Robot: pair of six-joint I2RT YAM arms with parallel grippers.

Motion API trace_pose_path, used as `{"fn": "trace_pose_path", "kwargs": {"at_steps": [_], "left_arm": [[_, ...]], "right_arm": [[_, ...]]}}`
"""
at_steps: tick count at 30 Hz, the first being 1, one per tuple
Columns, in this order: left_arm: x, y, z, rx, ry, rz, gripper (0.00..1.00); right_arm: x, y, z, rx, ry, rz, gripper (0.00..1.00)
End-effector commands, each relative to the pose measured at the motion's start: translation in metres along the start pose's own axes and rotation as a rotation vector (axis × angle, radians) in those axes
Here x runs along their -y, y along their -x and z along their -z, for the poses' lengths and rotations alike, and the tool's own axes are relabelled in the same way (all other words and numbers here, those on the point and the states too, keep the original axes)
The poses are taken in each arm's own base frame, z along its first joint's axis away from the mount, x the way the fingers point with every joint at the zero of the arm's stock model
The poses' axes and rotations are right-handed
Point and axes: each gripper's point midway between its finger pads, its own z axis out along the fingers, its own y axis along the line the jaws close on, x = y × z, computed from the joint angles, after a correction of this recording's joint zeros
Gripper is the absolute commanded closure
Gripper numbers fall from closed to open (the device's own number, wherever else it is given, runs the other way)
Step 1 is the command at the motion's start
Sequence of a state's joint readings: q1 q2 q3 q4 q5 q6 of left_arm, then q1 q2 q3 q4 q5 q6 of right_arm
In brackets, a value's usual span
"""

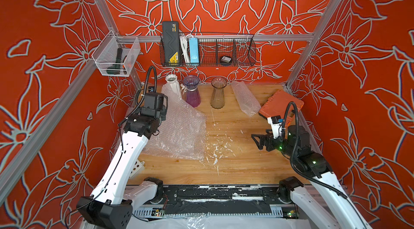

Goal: Unwrap the vase from the bubble wrap
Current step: Place the bubble wrap at the center of the board.

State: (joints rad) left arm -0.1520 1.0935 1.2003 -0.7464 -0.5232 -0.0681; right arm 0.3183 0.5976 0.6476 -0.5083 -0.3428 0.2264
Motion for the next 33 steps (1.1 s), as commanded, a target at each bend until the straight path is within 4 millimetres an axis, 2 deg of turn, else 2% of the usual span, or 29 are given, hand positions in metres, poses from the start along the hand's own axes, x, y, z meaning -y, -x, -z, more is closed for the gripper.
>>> {"fn": "trace_pose_path", "kwargs": {"at_steps": [1, 5, 10, 11, 13, 14, 15, 17, 20, 22, 23, 25, 30, 33], "left_arm": [[-0.004, -0.009, -0.026, 0.011, 0.07, -0.013, 1.0], [-0.005, -0.018, -0.061, -0.018, 0.107, 0.021, 1.0], [-0.019, -0.036, -0.097, -0.083, 0.167, 0.072, 1.0], [-0.021, -0.039, -0.103, -0.094, 0.171, 0.081, 0.96], [-0.026, -0.039, -0.11, -0.104, 0.191, 0.095, 0.61], [-0.028, -0.036, -0.112, -0.106, 0.206, 0.091, 0.4], [-0.031, -0.032, -0.112, -0.103, 0.221, 0.086, 0.27], [-0.035, -0.026, -0.109, -0.104, 0.238, 0.091, 0.14], [-0.033, -0.014, -0.096, -0.069, 0.196, 0.131, 0.11], [-0.023, -0.008, -0.083, -0.04, 0.127, 0.155, 0.09], [-0.011, -0.006, -0.074, -0.03, 0.072, 0.157, 0.09], [0.026, -0.005, -0.052, -0.013, -0.056, 0.134, 0.08], [0.169, -0.022, 0.021, -0.002, -0.619, 0.092, 0.06], [0.234, -0.034, 0.071, 0.029, -0.894, 0.057, 0.06]], "right_arm": [[-0.007, 0.005, 0.003, 0.014, 0.024, 0.037, 0.02], [-0.011, 0.007, 0.005, 0.014, 0.034, 0.053, 0.02], [-0.014, 0.008, 0.007, 0.028, 0.041, 0.06, 0.02], [-0.013, 0.007, 0.007, 0.03, 0.039, 0.061, 0.02], [-0.014, 0.007, 0.007, 0.031, 0.041, 0.062, 0.02], [-0.014, 0.007, 0.007, 0.033, 0.043, 0.063, 0.02], [-0.015, 0.008, 0.008, 0.035, 0.043, 0.063, 0.02], [-0.014, 0.008, 0.008, 0.037, 0.041, 0.063, 0.02], [-0.012, 0.008, 0.007, 0.04, 0.031, 0.056, 0.02], [-0.01, 0.007, 0.005, 0.035, 0.025, 0.052, 0.02], [-0.009, 0.006, 0.004, 0.029, 0.017, 0.048, 0.02], [-0.004, 0.005, 0.002, 0.013, -0.008, 0.039, 0.02], [0.013, 0.009, -0.008, -0.065, -0.082, 0.016, 0.02], [0.022, 0.021, -0.016, -0.11, -0.125, 0.021, 0.02]]}}
